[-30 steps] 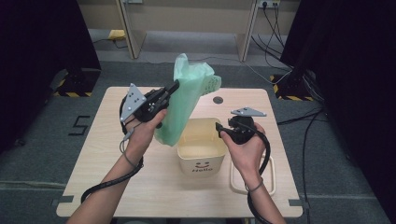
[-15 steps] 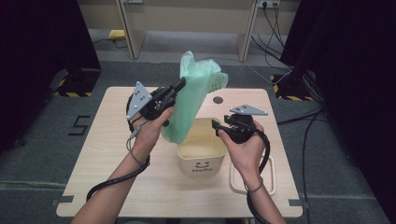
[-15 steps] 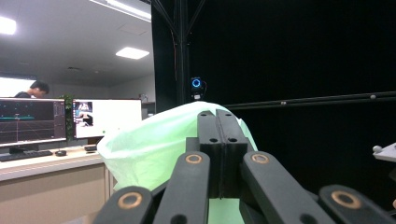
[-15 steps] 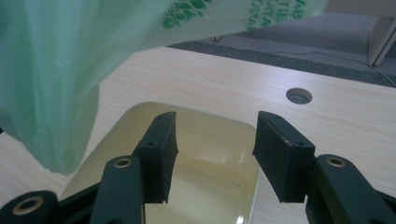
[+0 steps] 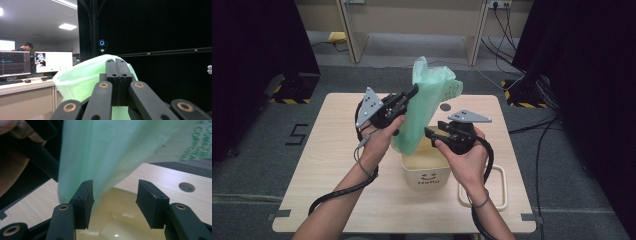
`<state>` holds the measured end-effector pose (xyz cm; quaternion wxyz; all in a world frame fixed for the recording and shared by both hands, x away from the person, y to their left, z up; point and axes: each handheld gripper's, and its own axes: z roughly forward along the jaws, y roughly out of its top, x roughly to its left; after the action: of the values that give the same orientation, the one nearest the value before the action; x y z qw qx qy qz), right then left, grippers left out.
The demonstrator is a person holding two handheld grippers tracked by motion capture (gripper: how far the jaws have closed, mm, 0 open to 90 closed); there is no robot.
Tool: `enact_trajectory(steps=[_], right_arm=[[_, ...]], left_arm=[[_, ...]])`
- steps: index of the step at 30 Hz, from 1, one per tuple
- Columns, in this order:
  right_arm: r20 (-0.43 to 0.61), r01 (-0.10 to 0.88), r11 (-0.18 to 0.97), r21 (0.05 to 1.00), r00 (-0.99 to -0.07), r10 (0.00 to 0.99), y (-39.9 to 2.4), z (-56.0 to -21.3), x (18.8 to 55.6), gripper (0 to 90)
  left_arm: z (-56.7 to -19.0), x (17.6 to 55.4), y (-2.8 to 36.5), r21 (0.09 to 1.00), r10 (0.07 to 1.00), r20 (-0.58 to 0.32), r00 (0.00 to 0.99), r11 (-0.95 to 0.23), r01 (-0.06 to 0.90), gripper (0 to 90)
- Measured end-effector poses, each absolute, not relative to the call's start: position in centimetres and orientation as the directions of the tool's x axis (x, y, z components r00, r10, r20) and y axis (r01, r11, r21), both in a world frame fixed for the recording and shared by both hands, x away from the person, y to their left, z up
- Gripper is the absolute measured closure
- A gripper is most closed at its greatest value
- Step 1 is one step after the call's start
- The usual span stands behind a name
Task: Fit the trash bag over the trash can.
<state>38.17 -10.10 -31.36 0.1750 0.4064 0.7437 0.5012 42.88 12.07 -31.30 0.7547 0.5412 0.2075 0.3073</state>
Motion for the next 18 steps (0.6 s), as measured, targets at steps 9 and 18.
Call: enact_trajectory(steps=[9, 18], right_arm=[[0.193, 0.441, 0.158, 0.884, -0.65, 0.735, -9.1, -31.7, 38.7, 44.9], [0.201, 0.438, 0.156, 0.885, -0.663, 0.721, -8.7, -32.4, 39.5, 54.7]], left_arm=[[-31.6, 42.9, 11.5, 0.946, 0.68, 0.014, 0.733, 0.227, -0.229, 90.0], [-31.8, 42.7, 11.0, 0.945, 0.667, 0.001, 0.745, 0.243, -0.219, 90.0]])
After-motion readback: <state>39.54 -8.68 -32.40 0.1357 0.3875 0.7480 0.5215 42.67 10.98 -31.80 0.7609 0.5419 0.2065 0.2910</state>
